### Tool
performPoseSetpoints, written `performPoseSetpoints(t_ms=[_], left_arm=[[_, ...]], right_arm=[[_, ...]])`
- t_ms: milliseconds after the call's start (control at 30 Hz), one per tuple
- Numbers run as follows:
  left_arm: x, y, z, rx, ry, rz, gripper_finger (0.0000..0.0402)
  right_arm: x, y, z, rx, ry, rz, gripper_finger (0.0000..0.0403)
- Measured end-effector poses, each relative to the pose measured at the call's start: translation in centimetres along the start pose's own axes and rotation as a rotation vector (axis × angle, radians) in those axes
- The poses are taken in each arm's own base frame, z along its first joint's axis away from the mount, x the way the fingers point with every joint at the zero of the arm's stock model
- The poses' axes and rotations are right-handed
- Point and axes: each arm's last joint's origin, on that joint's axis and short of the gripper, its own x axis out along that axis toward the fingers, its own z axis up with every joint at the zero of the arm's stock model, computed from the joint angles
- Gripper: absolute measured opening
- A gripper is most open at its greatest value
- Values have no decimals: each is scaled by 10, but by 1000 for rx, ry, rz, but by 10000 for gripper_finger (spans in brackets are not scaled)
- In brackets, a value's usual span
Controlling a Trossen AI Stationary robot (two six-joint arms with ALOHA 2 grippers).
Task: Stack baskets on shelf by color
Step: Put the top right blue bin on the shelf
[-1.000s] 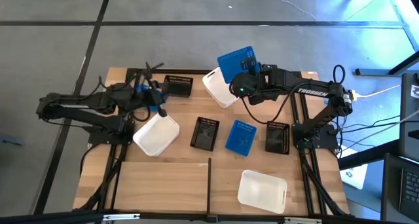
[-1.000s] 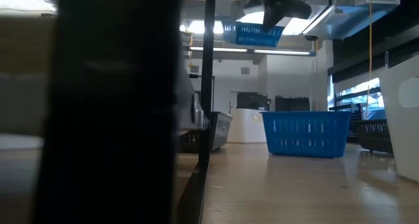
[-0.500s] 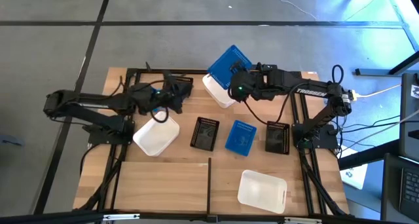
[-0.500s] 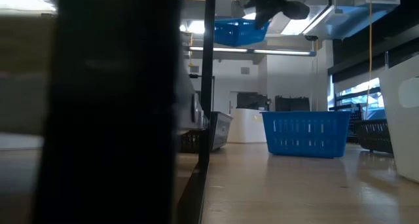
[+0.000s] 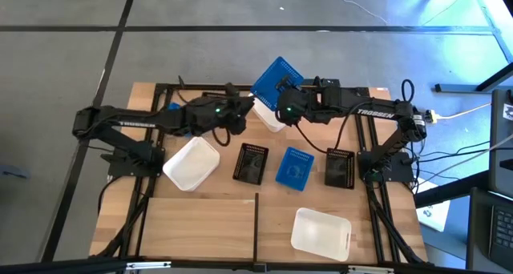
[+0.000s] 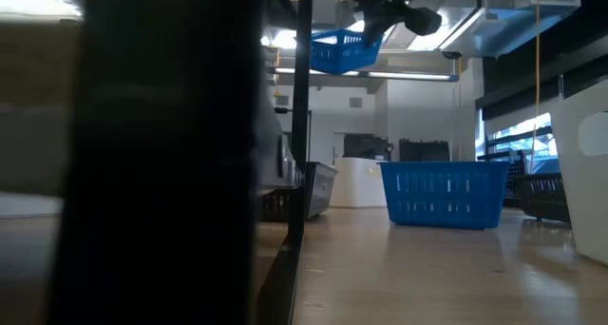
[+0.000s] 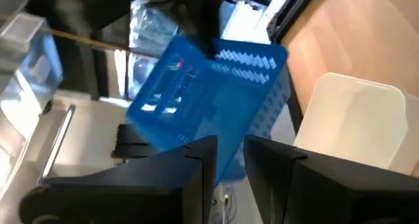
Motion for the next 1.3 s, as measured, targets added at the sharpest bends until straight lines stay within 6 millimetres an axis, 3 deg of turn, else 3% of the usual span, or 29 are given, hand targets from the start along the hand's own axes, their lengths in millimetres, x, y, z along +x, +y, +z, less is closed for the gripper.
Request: performPoseSetpoints(t_ms=[267, 600, 1133, 1300], left_arm=[[17, 7, 0, 40, 8, 2, 72], [17, -2, -4, 92, 40, -91, 72], [16, -1, -4, 94, 40, -88, 72], [16, -1, -4, 178, 36, -90, 72]], right_arm=[[-1, 0, 0, 2, 2, -6, 2], [-2, 0, 2, -6, -1, -10, 2], [-3, 0, 3, -9, -3, -10, 3], [-3, 0, 3, -6, -4, -10, 3]])
